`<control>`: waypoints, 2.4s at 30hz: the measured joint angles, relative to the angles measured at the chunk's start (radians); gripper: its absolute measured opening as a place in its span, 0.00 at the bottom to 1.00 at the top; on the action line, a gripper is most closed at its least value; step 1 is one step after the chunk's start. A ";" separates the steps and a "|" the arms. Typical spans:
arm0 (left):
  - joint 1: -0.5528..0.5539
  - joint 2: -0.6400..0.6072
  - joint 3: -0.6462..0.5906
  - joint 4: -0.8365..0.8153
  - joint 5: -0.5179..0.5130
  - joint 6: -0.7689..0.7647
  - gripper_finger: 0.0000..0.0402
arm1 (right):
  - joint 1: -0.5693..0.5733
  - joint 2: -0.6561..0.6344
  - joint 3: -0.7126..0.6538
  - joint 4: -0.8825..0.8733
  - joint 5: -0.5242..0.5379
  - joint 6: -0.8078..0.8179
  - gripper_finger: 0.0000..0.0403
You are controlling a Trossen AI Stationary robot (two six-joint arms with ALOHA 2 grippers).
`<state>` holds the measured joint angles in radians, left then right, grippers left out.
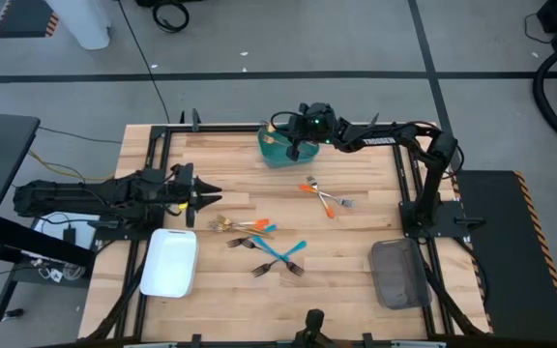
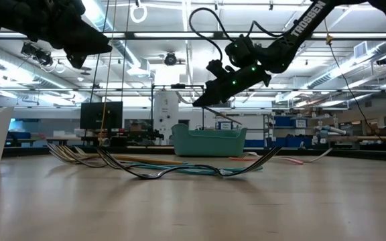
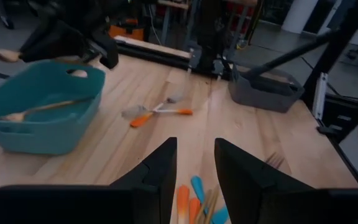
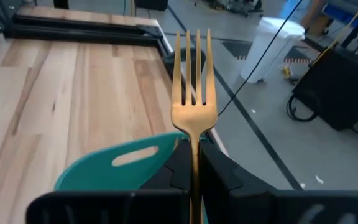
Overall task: Sort silverware by color (type)
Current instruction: Put the gold fork into the blue bin, then put the blue fork into the white bin
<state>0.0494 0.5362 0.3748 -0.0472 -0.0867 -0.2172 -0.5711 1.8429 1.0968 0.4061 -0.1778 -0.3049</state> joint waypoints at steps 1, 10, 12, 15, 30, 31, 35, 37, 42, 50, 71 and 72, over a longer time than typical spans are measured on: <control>0.000 0.000 0.000 0.006 -0.004 0.003 0.29 | 0.000 0.006 0.000 0.001 -0.001 0.007 0.05; 0.014 0.000 0.000 0.036 -0.009 0.054 0.29 | -0.014 0.121 0.018 0.039 0.012 0.050 0.05; 0.022 0.000 0.000 0.036 -0.009 0.056 0.29 | -0.021 0.136 0.018 0.034 0.023 0.052 0.05; 0.031 0.000 0.000 0.031 -0.009 0.057 0.29 | -0.034 0.137 0.018 -0.009 0.023 0.059 0.05; 0.032 0.000 0.000 0.028 -0.008 0.064 0.29 | -0.048 0.136 0.018 -0.077 0.035 0.102 0.10; 0.032 0.000 0.000 0.028 -0.008 0.064 0.29 | -0.048 0.136 0.018 -0.077 0.037 0.105 0.12; 0.032 0.000 0.000 0.028 -0.007 0.064 0.29 | -0.048 0.136 0.018 -0.086 0.050 0.115 0.17; 0.032 0.000 0.000 0.028 -0.007 0.064 0.29 | -0.047 0.136 0.018 -0.092 0.051 0.116 0.19; 0.032 0.000 0.000 0.028 -0.007 0.064 0.29 | -0.048 0.136 0.018 -0.094 0.054 0.123 0.25; 0.032 0.000 0.000 0.025 -0.007 0.069 0.29 | -0.047 0.105 0.018 -0.109 0.063 0.138 0.27; 0.032 0.000 0.000 0.009 -0.007 0.071 0.29 | -0.037 0.047 0.018 -0.234 0.090 0.153 0.27; 0.032 0.000 0.000 0.007 -0.007 0.071 0.29 | -0.034 0.039 0.018 -0.242 0.093 0.156 0.27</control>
<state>0.0818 0.5364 0.3746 -0.0399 -0.0938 -0.1457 -0.6054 1.8816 1.1145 0.1646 -0.0849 -0.1492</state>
